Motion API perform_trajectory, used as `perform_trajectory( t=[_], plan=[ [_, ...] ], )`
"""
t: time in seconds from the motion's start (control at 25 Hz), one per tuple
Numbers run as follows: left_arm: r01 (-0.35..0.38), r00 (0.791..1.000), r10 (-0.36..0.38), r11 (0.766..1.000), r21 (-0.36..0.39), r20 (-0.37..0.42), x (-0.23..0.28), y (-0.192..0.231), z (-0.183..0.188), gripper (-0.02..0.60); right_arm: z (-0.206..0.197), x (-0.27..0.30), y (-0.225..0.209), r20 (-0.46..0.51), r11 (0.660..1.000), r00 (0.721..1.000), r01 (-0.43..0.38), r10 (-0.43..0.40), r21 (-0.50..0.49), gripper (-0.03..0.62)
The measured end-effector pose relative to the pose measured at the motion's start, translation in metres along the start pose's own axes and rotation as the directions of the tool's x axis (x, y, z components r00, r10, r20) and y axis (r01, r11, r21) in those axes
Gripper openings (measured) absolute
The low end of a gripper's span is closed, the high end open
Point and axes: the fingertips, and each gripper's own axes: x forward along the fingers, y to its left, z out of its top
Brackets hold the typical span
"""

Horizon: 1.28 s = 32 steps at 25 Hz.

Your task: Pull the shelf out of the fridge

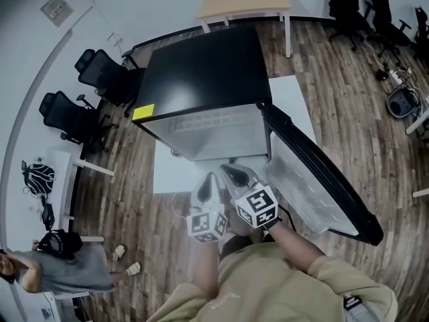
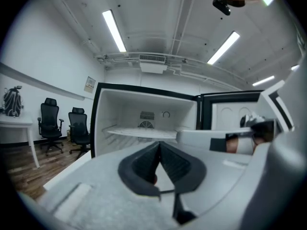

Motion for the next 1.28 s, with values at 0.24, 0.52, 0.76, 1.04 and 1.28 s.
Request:
perform_trajectory(
  t=[0.24,0.52,0.76,1.04,1.28],
  plan=[
    [0.058,0.998,-0.058,0.998,0.006,0.026,0.018,0.012,0.0,0.002,-0.001,0.01,-0.003,-0.004,0.996,0.998,0.058,-0.058,-0.062,0.003],
    [0.13,0.991,-0.13,0.991,-0.003,0.026,0.032,0.041,0.003,0.002,0.0,0.036,-0.011,0.008,0.983,0.988,0.155,-0.155,-0.101,0.003],
    [0.22,0.975,-0.221,0.975,0.012,0.016,0.038,0.07,0.011,0.003,-0.008,0.064,-0.013,0.014,0.962,0.965,0.261,-0.261,-0.079,0.003],
    [0.31,0.951,-0.31,0.95,0.046,-0.005,0.046,0.092,0.013,0.002,-0.026,0.087,-0.039,0.002,0.926,0.947,0.314,-0.321,0.21,0.003],
    [0.347,0.938,-0.347,0.937,0.042,0.004,0.049,0.103,0.019,0.002,-0.027,0.096,-0.071,0.108,0.749,0.912,0.254,-0.397,0.612,0.003]
  ],
)
